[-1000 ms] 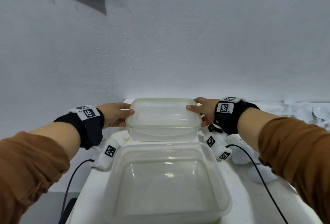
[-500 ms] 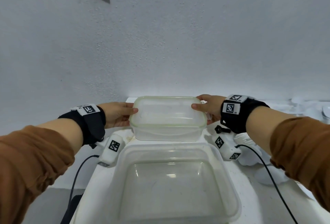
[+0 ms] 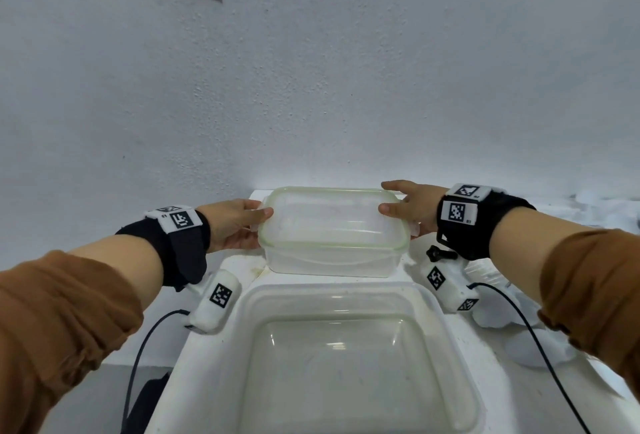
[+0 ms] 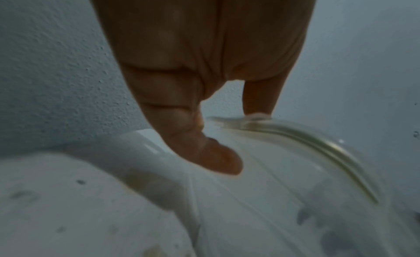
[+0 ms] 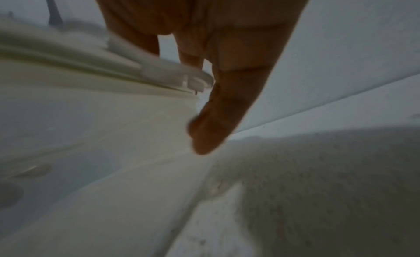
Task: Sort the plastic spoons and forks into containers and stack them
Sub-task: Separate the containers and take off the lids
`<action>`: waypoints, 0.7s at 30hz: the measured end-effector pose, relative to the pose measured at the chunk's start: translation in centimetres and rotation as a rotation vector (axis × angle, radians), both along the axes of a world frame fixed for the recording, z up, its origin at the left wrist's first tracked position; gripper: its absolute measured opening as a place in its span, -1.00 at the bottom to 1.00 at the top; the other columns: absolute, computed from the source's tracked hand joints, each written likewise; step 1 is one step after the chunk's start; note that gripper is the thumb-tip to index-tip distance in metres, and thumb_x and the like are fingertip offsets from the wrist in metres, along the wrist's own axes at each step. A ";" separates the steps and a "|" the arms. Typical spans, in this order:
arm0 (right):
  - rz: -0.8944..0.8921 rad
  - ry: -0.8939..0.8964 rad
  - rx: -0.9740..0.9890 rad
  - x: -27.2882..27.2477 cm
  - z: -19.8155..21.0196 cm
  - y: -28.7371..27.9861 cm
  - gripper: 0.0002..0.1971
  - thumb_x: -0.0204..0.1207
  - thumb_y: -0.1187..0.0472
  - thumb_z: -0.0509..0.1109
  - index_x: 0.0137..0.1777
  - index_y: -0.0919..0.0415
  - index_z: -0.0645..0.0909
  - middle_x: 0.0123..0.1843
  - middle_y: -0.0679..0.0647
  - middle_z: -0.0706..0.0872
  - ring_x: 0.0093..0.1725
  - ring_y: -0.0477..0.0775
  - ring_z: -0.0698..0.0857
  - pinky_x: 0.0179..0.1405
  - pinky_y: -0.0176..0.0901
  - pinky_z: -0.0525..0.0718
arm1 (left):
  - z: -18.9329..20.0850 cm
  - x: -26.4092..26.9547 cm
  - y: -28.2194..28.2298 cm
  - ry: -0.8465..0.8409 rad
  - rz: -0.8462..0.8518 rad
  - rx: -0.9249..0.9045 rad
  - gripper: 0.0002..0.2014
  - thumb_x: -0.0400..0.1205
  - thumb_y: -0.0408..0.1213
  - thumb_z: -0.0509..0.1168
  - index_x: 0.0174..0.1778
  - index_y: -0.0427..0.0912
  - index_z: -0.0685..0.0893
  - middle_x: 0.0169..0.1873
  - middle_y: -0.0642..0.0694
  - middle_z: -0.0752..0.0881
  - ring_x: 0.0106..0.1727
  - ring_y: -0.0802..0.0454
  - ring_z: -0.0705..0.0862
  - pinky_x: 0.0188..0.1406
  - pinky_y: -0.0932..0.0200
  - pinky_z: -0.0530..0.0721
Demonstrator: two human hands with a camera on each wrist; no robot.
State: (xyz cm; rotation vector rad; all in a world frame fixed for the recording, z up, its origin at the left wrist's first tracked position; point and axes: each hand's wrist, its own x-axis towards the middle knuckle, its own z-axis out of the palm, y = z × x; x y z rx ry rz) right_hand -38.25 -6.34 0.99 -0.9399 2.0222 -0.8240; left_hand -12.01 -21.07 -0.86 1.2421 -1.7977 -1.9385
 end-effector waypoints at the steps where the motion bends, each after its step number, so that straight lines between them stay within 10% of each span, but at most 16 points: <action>1: 0.069 0.121 0.033 -0.1 0.5 -0.1 -0.36 0.53 0.01 0.38 0.58 -0.15 0.22 0.37 0.05 0.54 0.05 0.09 0.64 -0.12 -0.11 0.72 | 0.1 0.2 0.2 -0.062 0.002 0.002 -0.72 0.68 -0.15 0.21 0.16 -0.28 0.55 -0.15 -0.17 0.63 -0.46 0.12 0.70 -0.43 0.30 0.73; 5: 0.301 0.393 0.134 -0.2 2.0 -0.4 -0.35 0.54 -0.09 0.33 0.59 -0.22 0.16 0.58 -0.03 0.35 0.28 0.08 0.58 0.15 -0.18 0.58 | 0.7 0.8 0.8 -0.201 -0.041 0.009 -0.68 0.61 -0.11 0.29 0.04 -0.35 0.59 -0.30 -0.20 0.65 -0.49 0.05 0.73 -0.44 0.27 0.75; 11: 0.279 0.354 0.091 -0.2 1.9 -1.3 -0.36 0.49 -0.01 0.44 0.55 -0.15 0.31 0.46 0.01 0.49 -0.13 0.04 0.69 0.24 -0.03 0.65 | 1.2 0.6 0.7 -0.129 0.061 -0.015 -0.86 0.59 -0.30 0.35 -0.05 -0.32 0.63 -0.40 -0.19 0.75 -0.52 0.14 0.73 -0.47 0.39 0.72; 21: 0.311 0.416 0.152 0.2 1.7 -3.5 -0.26 0.35 -0.20 0.48 0.53 -0.22 0.29 0.16 0.02 0.60 -0.18 0.08 0.76 0.12 -0.05 0.72 | 1.3 0.0 0.5 -0.166 0.149 -0.005 -0.69 0.58 -0.21 0.38 0.05 -0.41 0.59 -0.20 -0.24 0.76 -0.42 0.08 0.78 -0.46 0.35 0.73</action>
